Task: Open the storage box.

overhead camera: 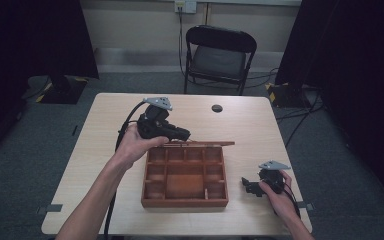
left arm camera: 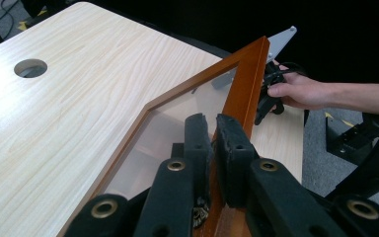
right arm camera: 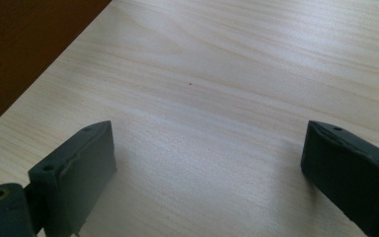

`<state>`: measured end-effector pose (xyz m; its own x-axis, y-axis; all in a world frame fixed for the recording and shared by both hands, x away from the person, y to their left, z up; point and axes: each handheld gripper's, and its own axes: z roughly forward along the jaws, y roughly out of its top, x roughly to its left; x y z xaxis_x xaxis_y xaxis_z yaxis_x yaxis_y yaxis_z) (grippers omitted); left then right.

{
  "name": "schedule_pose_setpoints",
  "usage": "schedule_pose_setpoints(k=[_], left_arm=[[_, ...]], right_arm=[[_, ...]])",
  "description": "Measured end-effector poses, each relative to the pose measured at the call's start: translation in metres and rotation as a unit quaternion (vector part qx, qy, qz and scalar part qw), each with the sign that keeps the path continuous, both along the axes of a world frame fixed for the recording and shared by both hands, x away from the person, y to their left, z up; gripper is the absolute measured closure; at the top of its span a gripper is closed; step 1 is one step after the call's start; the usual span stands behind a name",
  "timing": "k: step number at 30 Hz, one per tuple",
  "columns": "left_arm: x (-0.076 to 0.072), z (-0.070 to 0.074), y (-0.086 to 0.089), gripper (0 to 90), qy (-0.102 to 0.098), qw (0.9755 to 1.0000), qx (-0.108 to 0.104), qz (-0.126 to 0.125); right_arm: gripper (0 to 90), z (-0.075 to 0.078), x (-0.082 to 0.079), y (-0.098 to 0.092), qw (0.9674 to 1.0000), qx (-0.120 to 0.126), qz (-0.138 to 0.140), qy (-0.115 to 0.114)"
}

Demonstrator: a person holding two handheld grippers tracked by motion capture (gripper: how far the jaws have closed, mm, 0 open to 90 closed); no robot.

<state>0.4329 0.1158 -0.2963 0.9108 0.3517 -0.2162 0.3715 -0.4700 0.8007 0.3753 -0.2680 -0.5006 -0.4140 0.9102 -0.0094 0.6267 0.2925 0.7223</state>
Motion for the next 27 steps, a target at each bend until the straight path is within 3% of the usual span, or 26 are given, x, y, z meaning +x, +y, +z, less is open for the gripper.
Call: schedule_pose_setpoints(k=[27], left_arm=[[0.0001,0.0000,-0.0001,84.2,-0.001,1.0000,0.001,-0.002]], right_arm=[[5.8,-0.0001,0.0003,0.0000,1.0000,0.000,0.001,-0.001]])
